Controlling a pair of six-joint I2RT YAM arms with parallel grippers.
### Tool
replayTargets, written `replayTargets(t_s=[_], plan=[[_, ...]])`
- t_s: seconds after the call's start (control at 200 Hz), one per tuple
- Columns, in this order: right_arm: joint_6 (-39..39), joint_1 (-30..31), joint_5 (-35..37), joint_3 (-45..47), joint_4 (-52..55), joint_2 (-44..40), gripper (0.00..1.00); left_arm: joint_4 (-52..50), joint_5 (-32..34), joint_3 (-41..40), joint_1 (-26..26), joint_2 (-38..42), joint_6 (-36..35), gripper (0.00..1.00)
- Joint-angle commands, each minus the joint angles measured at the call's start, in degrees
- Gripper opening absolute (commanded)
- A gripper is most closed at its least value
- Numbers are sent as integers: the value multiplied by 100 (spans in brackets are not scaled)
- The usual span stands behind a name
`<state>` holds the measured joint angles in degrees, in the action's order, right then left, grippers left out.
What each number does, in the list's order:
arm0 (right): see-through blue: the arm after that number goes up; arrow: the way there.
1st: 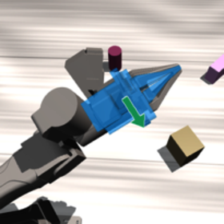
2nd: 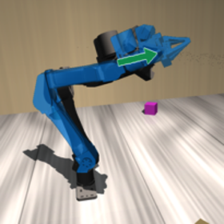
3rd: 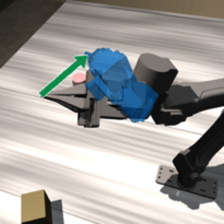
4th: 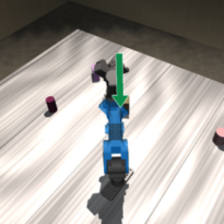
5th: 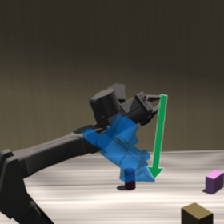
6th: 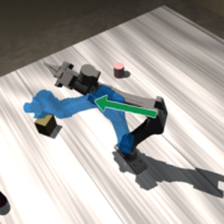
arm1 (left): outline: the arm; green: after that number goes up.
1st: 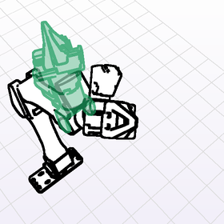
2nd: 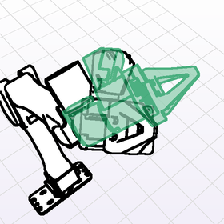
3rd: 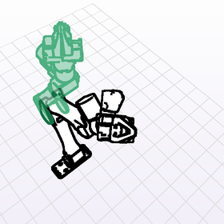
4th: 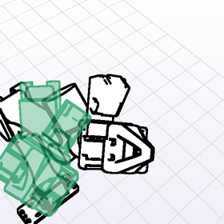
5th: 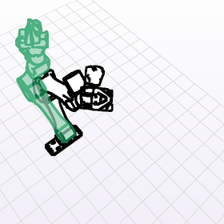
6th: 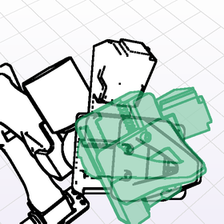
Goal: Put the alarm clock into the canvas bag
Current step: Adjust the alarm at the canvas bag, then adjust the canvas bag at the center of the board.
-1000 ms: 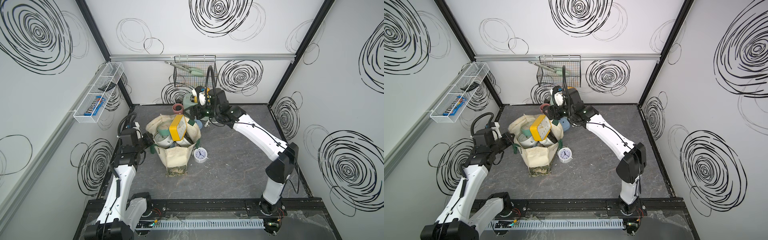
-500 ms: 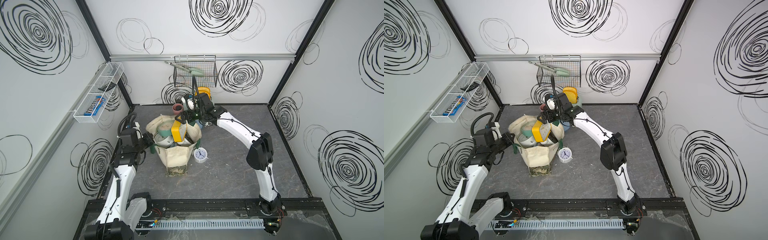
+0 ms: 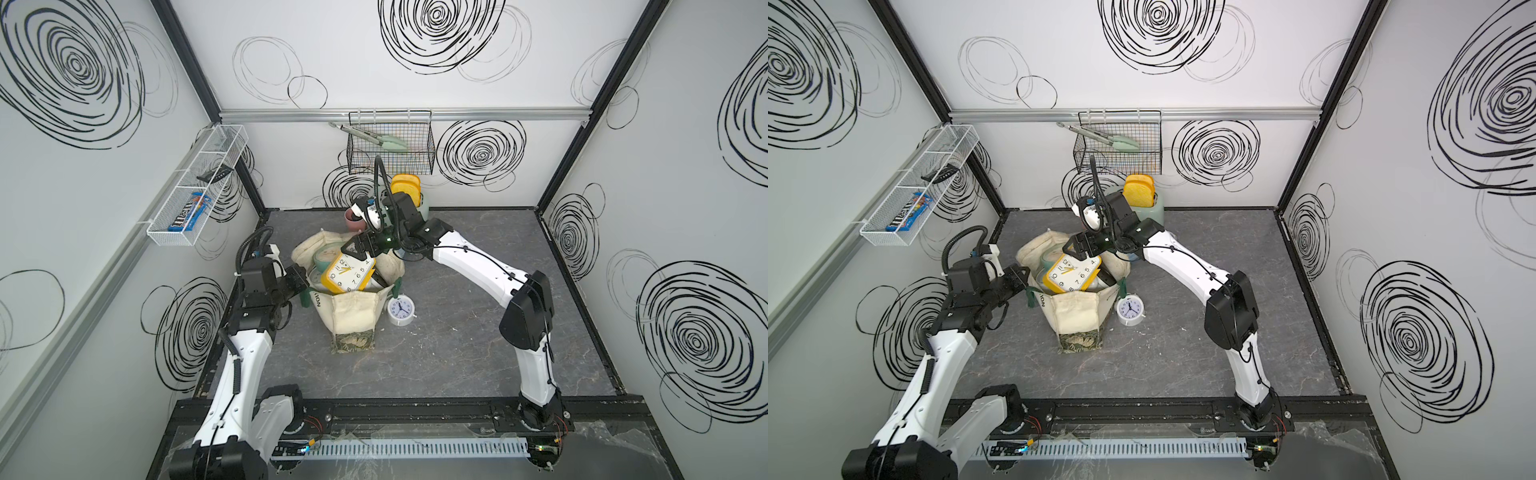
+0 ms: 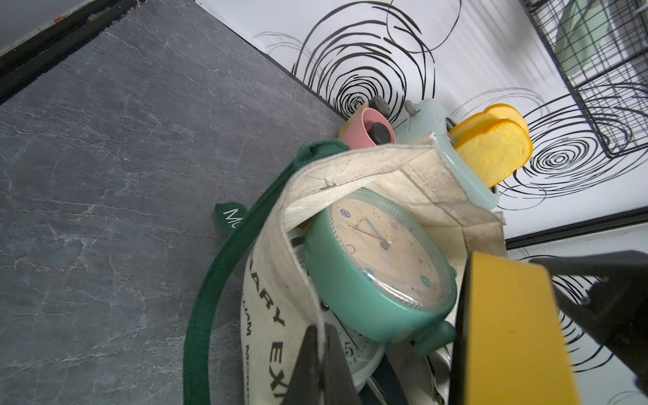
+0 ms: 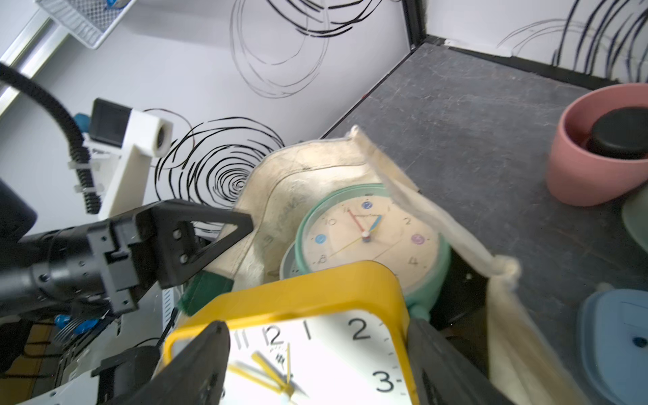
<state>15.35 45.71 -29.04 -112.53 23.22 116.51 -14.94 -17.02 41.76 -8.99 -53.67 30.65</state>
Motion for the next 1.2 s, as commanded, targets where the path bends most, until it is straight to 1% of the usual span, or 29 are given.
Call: replayTargets(t_s=[0.0, 0.04, 0.095, 0.175, 0.265, 0.3, 0.41, 0.475, 0.55, 0.62, 0.735, 0.846, 0.906, 1.026, 1.046, 1.086, 1.151, 1.196], plan=[[157, 220, -218, 373, 154, -426, 81, 432, -179, 290, 73, 30, -41, 0], [232, 240, -80, 511, 202, -503, 81, 362, -155, 352, 78, 37, -49, 0], [316, 236, 358, 694, 277, -667, 81, 285, -144, 424, 91, 63, -51, 0], [240, 211, 829, 890, 239, -1003, 81, 243, -114, 456, 91, 116, 10, 0], [-10, 161, 1583, 941, 241, -1416, 86, 245, 5, 400, 93, 191, 113, 0], [-49, 56, 1744, 942, 299, -1518, 87, 255, 48, 378, 92, 214, 145, 0], [11, -483, 1846, 1179, 566, -1687, 90, 220, 191, 393, 91, 272, 210, 0], [40, -783, 1862, 1615, 533, -1799, 91, 220, 216, 395, 82, 281, 230, 0], [104, -1063, 1671, 2153, 339, -1930, 91, 193, 216, 421, 74, 256, 222, 0], [179, -1175, 1506, 2578, 153, -1978, 90, 216, 216, 396, 61, 249, 235, 0], [319, -1188, 1160, 3089, -210, -1947, 88, 237, 216, 377, 38, 212, 235, 0], [486, -1188, 829, 3264, -367, -1735, 83, 237, 201, 377, 13, 198, 239, 0], [559, -1178, 616, 3247, -336, -1598, 78, 229, 212, 377, 12, 202, 231, 0], [633, -1127, 425, 3191, -226, -1426, 62, 202, 192, 390, 3, 203, 208, 0], [650, -1129, 411, 3165, -192, -1414, 58, 202, 190, 399, 3, 202, 200, 0], [662, -1118, 316, 3125, -158, -1394, 44, 193, 198, 418, 8, 203, 179, 0], [662, -1025, 226, 3045, -165, -1424, 16, 193, 137, 489, 56, 182, 145, 0], [617, -913, 273, 2919, -118, -1476, 1, 189, 86, 598, 170, 149, 110, 0]])
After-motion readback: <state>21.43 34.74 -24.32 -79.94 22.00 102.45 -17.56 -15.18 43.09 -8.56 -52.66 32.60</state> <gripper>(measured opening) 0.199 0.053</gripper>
